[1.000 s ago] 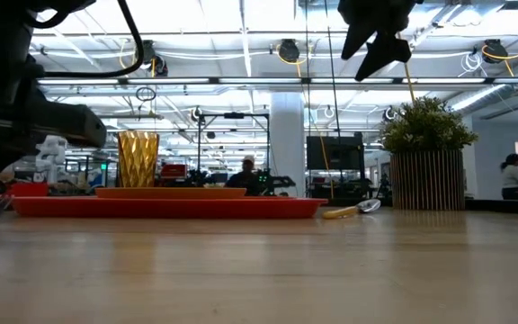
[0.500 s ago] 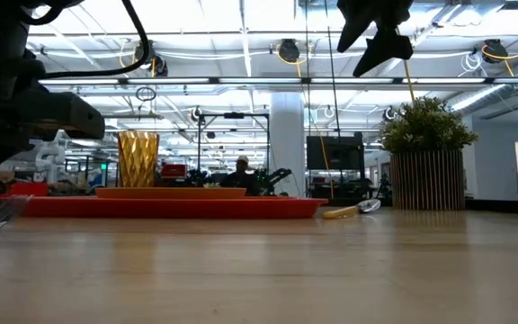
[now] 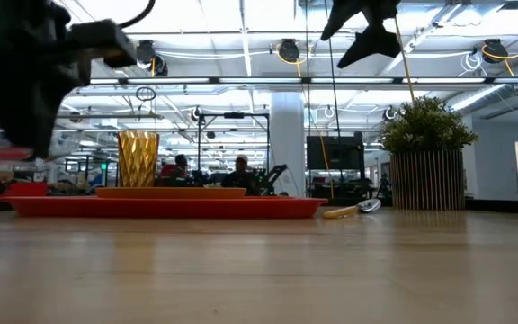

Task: Pick and place plate/cup/fork/spoon on tray
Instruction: Put the pink fork on the red tray to the right of the orange plate

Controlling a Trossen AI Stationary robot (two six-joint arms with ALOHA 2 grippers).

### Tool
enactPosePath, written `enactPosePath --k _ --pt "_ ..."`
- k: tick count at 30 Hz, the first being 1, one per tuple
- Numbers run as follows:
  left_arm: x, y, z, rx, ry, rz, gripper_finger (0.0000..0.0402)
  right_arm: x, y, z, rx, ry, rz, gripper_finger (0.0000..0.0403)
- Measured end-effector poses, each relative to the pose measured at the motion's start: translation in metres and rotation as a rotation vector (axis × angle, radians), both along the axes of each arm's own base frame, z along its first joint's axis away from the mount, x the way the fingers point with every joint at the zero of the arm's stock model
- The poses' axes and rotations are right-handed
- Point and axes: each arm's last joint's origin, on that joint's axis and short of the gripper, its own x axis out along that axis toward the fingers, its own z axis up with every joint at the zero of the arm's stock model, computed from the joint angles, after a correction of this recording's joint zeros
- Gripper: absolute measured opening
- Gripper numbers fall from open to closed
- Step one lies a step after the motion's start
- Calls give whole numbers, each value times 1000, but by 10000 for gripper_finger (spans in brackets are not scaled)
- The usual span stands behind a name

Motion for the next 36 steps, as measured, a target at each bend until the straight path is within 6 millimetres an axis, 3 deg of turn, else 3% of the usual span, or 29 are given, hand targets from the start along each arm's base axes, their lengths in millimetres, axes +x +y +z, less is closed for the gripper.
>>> enactPosePath --k 11,21,29,36 --pt "-3 28 44 125 -282 36 1 14 -1 -1 -2 -60 5 277" --pt "19 50 64 179 -513 -3 1 22 -2 -5 -6 -109 6 277" --pt "37 71 76 273 -672 27 1 29 1 -38 142 -188 17 277" --pt "45 87 83 312 -741 48 1 34 19 -72 297 -373 122 277"
